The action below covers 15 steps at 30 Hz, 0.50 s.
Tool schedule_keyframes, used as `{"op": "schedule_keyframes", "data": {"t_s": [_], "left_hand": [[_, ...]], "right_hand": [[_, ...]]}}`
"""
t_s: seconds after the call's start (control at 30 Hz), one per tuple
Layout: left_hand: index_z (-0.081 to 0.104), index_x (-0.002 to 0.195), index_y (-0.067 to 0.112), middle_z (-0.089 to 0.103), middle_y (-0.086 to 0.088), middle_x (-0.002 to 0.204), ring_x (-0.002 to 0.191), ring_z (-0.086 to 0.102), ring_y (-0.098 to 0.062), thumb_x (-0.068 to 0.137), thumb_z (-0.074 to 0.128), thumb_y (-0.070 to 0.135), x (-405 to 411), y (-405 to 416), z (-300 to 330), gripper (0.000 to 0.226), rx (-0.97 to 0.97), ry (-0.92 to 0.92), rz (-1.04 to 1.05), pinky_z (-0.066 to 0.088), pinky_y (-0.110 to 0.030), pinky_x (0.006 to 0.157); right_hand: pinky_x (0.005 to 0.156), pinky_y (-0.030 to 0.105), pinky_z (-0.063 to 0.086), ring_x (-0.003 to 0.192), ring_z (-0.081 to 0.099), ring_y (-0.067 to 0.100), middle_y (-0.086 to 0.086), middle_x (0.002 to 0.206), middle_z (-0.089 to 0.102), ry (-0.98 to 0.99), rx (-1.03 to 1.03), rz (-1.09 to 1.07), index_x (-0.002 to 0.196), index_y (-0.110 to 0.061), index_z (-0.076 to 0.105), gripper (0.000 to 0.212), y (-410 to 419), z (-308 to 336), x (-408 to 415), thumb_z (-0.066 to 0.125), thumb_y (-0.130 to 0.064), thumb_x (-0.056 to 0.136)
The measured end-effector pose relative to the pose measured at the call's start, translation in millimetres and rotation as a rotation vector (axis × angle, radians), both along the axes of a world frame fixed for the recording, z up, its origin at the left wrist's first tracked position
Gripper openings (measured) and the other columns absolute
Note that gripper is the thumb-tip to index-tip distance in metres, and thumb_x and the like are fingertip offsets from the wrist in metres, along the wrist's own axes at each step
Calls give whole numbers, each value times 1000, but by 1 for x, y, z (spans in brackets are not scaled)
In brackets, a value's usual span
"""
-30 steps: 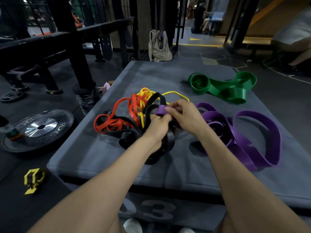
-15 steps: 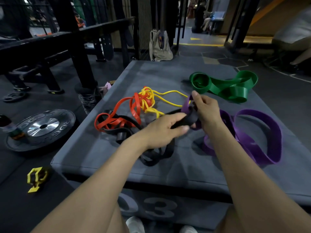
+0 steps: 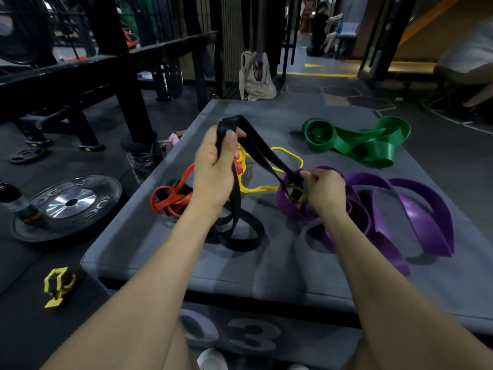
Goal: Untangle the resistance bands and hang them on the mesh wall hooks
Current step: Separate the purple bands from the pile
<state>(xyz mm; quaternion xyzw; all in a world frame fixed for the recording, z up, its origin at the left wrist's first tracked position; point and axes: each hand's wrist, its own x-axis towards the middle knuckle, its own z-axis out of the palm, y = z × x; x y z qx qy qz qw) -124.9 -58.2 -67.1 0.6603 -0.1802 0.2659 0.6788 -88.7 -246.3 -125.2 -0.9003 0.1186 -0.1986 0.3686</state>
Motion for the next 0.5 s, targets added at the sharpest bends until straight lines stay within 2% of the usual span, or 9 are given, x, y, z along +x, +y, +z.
{"op": "schedule_keyframes", "data": {"t_s": [0.03, 0.1, 0.2, 0.23, 0.3, 0.37, 0.4, 0.5], "left_hand": [[54, 91, 13, 50, 14, 66, 58, 47, 5, 101, 37, 12, 1, 1, 0, 20, -15, -10, 42, 38, -8, 61], [54, 91, 22, 50, 16, 69, 66, 48, 6, 100, 37, 15, 3, 3, 0, 21, -10, -27, 136, 38, -8, 69], [57, 101, 17, 54, 12, 82, 80, 52, 6, 101, 38, 20, 11, 8, -8, 20, 51, 122, 273, 38, -6, 74], [57, 110, 14, 58, 9, 94, 93, 55, 0, 101, 38, 23, 14, 11, -14, 23, 98, 196, 330, 39, -9, 80], [53, 123, 14, 58, 1, 120, 115, 51, -18, 100, 38, 27, 20, 17, -25, 30, 262, 300, 459, 39, -29, 97], [50, 127, 12, 50, -6, 131, 123, 43, -26, 100, 37, 28, 23, 22, -30, 34, 440, 363, 625, 33, -39, 100], [49, 127, 9, 48, -9, 132, 123, 41, -29, 100, 36, 27, 23, 25, -30, 34, 443, 363, 698, 31, -38, 99], [48, 125, -2, 49, -18, 126, 116, 45, -31, 100, 36, 17, 24, 33, -25, 34, 199, 304, 772, 30, -22, 89]], "right_hand": [[68, 31, 33, 86, 54, 38, 26, 94, 60, 15, -21, -3, 91, -3, 68, 36, 1, -3, 2, 52, -35, 93], [71, 35, 38, 93, 55, 40, 27, 100, 61, 47, -54, 14, 99, -7, 69, 33, 1, -6, 5, 53, -35, 93], [75, 36, 41, 101, 52, 39, 26, 100, 61, 59, -91, 56, 102, -8, 70, 32, 3, -9, 6, 52, -33, 93], [75, 35, 40, 104, 50, 38, 25, 101, 60, 61, -106, 53, 102, -7, 70, 32, 3, -9, 5, 52, -33, 93], [79, 36, 40, 109, 46, 36, 23, 106, 55, 49, -89, 5, 103, -9, 68, 32, 5, -9, 3, 50, -33, 93], [86, 36, 39, 109, 44, 35, 23, 109, 53, -52, -62, -92, 106, -8, 67, 33, 4, -5, 1, 48, -32, 94], [87, 35, 36, 107, 44, 34, 23, 108, 53, -119, -44, -148, 107, -7, 66, 33, 2, -2, 1, 47, -32, 95], [86, 32, 32, 106, 43, 34, 22, 109, 52, -179, 1, -255, 106, -7, 66, 32, -7, 3, -2, 46, -30, 96]]}}
